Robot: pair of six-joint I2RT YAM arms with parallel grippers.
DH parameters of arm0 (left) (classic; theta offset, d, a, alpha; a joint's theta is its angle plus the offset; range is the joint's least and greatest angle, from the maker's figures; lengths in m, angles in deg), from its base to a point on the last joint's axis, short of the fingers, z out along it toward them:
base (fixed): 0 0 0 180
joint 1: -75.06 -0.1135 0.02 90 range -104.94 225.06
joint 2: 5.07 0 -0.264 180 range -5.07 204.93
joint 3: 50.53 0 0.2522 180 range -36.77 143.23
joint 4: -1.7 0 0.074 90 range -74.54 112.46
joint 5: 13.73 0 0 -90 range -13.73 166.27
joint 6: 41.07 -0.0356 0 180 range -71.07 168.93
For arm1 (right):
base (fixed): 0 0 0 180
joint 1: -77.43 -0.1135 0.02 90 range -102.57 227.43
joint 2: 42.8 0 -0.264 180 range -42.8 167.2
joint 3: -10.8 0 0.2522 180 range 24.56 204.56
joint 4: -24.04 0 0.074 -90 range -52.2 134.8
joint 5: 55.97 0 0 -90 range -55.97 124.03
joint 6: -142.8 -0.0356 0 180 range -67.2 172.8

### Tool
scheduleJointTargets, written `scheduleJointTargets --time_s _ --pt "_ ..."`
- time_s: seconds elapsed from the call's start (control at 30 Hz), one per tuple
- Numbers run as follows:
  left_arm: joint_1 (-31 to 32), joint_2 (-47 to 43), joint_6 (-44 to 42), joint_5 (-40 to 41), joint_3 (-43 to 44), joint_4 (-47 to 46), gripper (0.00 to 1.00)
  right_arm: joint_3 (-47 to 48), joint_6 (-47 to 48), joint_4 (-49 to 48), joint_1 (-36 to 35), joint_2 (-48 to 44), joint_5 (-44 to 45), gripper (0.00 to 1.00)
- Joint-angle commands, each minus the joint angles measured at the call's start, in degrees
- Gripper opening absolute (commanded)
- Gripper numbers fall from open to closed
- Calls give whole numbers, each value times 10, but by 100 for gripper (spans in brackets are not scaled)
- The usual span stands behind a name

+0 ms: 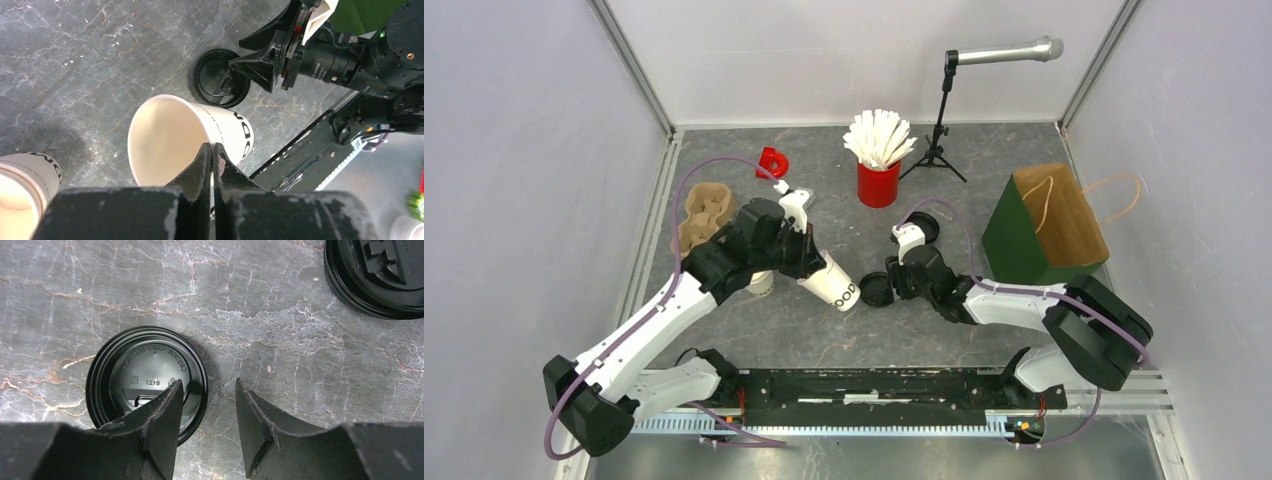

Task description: Pack the takeout coffee

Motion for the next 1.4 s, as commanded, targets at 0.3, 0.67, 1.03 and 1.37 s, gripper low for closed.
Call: scheduleJointTargets --time_s 0.3,0.67,1.03,1.37 --pt "132 62 -73 218 69 44 2 37 48 10 11 7 -3 2" --pt "194 219 53 274 107 28 6 83 142 151 11 -215 257 0" --pt "247 291 119 229 146 -22 31 4 228 45 11 -379 265 0" --pt "241 216 131 278 144 9 38 -11 240 22 11 -407 212 0"
